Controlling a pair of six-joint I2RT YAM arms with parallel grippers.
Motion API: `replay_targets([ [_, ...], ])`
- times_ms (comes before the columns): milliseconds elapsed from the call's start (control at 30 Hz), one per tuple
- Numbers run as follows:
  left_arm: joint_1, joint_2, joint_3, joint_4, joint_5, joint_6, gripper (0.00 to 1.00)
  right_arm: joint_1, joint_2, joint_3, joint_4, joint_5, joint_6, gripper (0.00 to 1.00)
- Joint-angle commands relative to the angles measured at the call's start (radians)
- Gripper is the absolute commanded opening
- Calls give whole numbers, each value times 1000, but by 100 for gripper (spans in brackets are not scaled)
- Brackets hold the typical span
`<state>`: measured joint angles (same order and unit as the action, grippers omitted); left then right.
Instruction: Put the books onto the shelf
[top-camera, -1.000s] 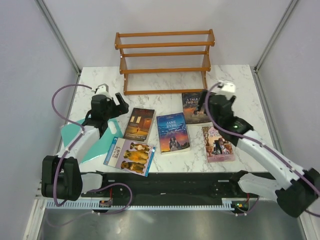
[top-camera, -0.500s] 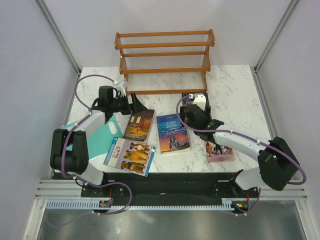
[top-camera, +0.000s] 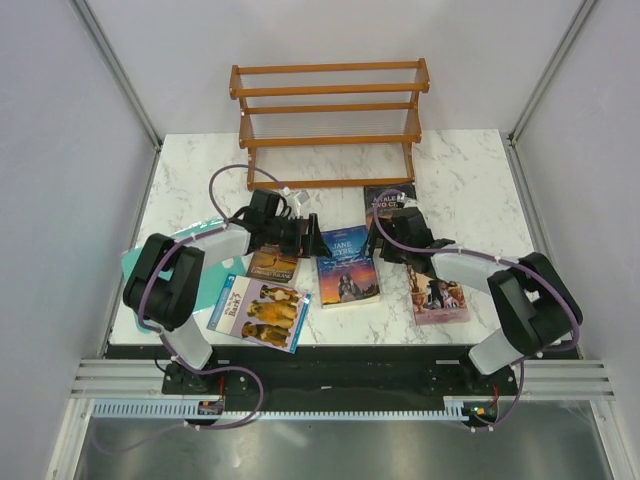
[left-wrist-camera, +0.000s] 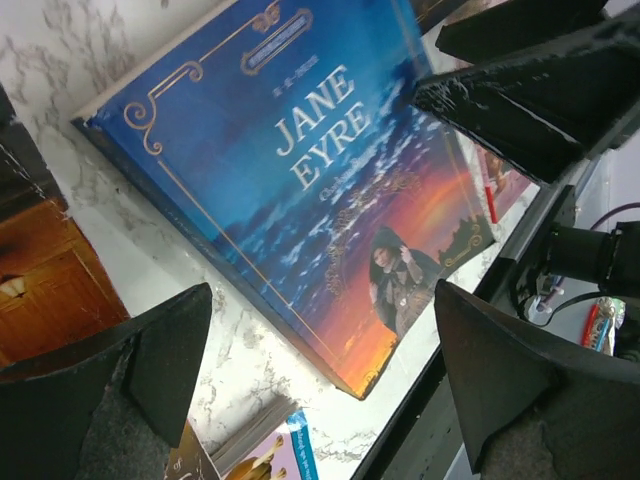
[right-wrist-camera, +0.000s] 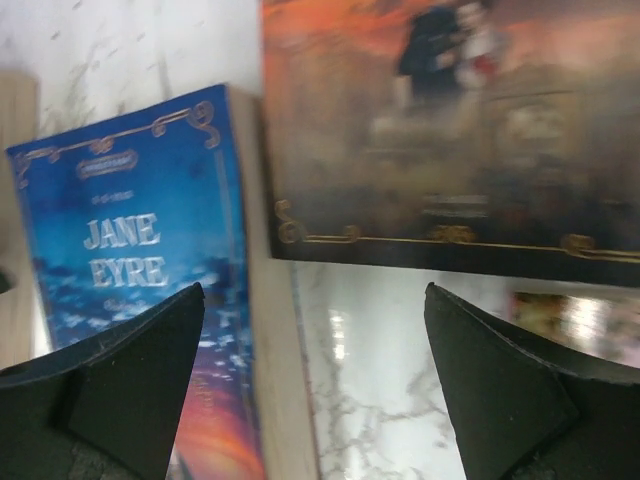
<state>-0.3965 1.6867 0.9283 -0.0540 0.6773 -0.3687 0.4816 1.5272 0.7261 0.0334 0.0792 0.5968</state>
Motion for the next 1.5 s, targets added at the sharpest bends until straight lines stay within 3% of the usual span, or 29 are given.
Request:
replay_targets([
  [0, -10, 71, 66, -61, -64, -47, 100, 2, 86, 39, 143, -260, 64, 98],
  [133, -16, 120, 83, -89, -79, -56, 100, 0, 223, 42, 276, -479, 155, 98],
  [267, -41, 165, 96, -90, -74, -67, 100, -1, 281, 15, 437, -596, 224, 97],
  [467, -67, 211, 133, -90, -82, -84, 100, 2, 263, -19, 580, -703, 253, 88],
  [600, -68, 222, 158, -92, -84, -93, 100, 5, 260, -34, 677, -784, 287, 75],
  [767, -68, 229, 182, -90, -81, -99, 100, 21, 278, -16, 700, -823, 290, 73],
  [833, -70, 226, 184, -92, -84, -101, 100, 29, 289, -10, 695, -835, 288, 55],
  [867, -68, 225, 184, -93, -84, -99, 100, 31, 294, -1, 694, -843, 290, 39],
  [900, -68, 214, 181, -95, -87, -96, 100, 34, 301, 2, 701, -851, 294, 7],
  [933, -68, 205, 179, -95, -90, -95, 100, 32, 304, 4, 701, -845, 304, 0],
  [1333, -68, -86, 103, -161, -246, 11, 100, -6, 102, 97, 531, -782, 227, 0],
  [1467, -67, -177, 60, -158, -388, 31, 100, -40, 79, 136, 530, -802, 244, 0],
])
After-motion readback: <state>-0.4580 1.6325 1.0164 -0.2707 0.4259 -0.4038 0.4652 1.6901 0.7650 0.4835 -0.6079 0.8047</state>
